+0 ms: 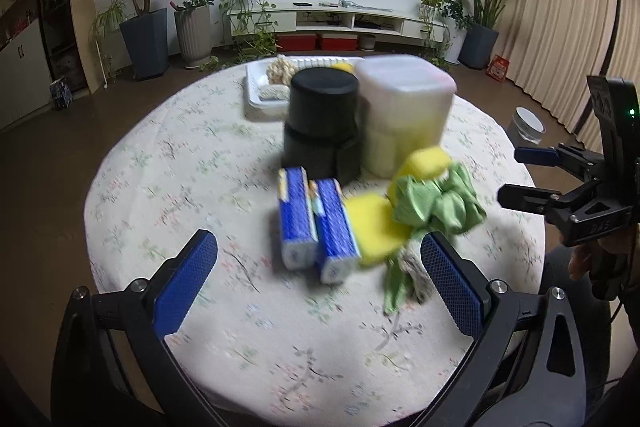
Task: Organize soft objects
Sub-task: 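Withdraw both tools from the tray back toward the remaining pile, then grasp the blue tissue pack with the left tool while the right tool grasps the green cloth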
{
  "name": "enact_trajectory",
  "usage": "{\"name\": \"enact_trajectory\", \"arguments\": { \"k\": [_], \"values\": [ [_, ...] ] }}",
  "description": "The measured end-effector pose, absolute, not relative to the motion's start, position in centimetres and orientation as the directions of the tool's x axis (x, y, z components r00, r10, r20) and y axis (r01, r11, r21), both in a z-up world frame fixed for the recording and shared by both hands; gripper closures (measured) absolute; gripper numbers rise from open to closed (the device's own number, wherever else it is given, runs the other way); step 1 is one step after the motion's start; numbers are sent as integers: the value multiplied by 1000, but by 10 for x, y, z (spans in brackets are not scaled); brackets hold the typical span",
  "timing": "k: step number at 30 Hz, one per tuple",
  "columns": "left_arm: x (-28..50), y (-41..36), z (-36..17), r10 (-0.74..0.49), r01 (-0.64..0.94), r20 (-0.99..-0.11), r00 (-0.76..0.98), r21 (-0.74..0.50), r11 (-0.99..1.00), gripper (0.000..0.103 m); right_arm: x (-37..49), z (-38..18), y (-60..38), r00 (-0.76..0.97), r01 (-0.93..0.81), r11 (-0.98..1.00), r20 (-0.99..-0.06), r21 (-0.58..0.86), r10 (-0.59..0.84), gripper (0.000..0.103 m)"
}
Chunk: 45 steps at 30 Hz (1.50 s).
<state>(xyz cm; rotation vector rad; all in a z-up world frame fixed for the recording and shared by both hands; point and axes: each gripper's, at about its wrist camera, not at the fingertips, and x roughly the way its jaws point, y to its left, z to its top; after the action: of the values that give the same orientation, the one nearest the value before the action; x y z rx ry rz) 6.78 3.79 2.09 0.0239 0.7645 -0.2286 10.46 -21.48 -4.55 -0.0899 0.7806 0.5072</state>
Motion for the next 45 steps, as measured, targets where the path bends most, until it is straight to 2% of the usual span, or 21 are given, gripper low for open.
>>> {"name": "enact_trajectory", "arguments": {
  "k": [9, 23, 35, 36, 38, 45],
  "values": [
    [56, 17, -10, -209, 225, -711, 672, -74, 972, 0, 73, -71, -199, 575, -485, 869, -714, 97, 400, 0],
    [83, 38, -14, -182, 162, -693, 697, -95, 982, 0, 90, -70, -194, 599, -461, 881, -697, 101, 394, 0],
    [83, 15, -22, -231, 242, -687, 689, -83, 967, 2, 112, -92, -181, 558, -472, 877, -738, 93, 379, 0],
    [84, 15, -24, -234, 241, -690, 685, -88, 966, 3, 113, -92, -179, 559, -474, 876, -739, 86, 376, 0],
    [87, 15, -27, -233, 231, -696, 679, -98, 968, 19, 117, -94, -178, 556, -475, 876, -743, 84, 373, 2],
    [94, 15, -38, -204, 200, -733, 649, -94, 975, 54, 123, -100, -174, 535, -481, 872, -757, 93, 376, 15]
  ]
}}
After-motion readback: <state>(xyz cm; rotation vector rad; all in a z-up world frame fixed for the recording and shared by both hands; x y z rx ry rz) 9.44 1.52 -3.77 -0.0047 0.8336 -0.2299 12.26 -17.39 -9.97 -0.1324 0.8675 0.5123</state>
